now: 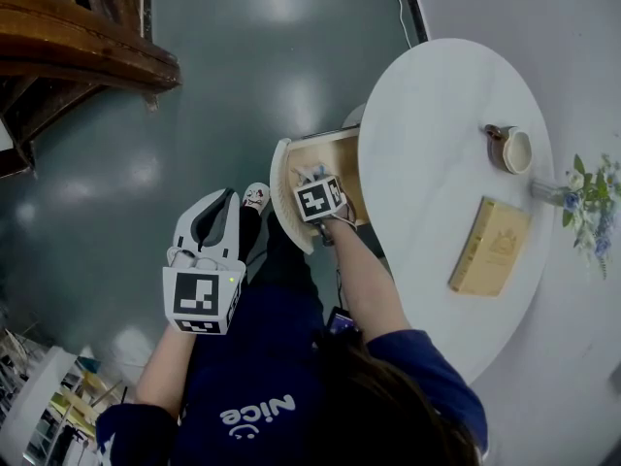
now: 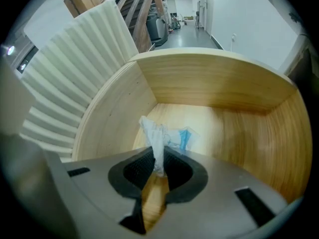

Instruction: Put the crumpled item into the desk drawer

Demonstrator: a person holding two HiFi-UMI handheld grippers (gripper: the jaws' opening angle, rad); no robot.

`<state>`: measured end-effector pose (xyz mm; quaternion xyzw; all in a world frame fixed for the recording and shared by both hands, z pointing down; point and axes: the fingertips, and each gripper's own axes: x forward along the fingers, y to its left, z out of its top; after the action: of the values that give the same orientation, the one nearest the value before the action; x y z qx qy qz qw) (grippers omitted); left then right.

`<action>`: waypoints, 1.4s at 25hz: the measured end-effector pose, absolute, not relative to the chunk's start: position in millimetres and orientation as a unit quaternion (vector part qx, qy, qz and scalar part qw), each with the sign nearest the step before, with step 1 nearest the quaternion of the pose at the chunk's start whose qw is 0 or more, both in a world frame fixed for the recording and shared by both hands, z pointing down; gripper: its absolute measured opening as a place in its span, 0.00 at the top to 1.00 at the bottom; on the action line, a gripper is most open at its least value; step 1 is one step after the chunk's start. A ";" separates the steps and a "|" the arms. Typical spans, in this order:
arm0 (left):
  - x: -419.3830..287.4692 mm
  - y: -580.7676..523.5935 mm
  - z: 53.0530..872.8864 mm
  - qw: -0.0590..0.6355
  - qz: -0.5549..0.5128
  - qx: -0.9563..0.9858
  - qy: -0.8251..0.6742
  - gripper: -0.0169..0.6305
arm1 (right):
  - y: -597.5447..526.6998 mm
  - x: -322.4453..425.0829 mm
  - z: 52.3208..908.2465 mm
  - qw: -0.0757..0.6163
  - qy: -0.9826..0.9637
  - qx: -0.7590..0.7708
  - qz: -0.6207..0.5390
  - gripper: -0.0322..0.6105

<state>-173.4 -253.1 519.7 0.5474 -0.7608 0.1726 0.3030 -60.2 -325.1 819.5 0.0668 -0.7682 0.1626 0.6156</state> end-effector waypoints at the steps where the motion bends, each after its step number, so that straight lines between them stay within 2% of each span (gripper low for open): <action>1: -172.2 -252.2 520.7 0.304 0.174 0.547 -0.760 0.97 | -325.1 -60.4 819.9 0.616 -0.767 0.066 0.164 0.85; 6: -166.0 -256.9 518.1 0.301 0.171 0.553 -0.758 0.97 | -324.5 -61.4 817.7 0.610 -0.770 0.066 0.172 0.81; 11: -167.5 -255.7 513.2 0.295 0.171 0.556 -0.758 0.97 | -319.9 -63.2 811.1 0.605 -0.776 0.054 0.171 0.70; 15: -168.2 -252.8 510.0 0.292 0.169 0.557 -0.759 0.97 | -321.5 -65.4 802.3 0.599 -0.780 0.060 0.172 0.65; 35: -154.4 -253.4 500.0 0.287 0.139 0.594 -0.738 0.97 | -314.4 -63.2 701.6 0.518 -0.831 0.116 0.166 0.65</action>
<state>-154.4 -253.4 500.0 0.5944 -0.7384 0.1388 0.2866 -63.2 -314.4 701.6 0.1162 -0.8309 0.1655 0.5184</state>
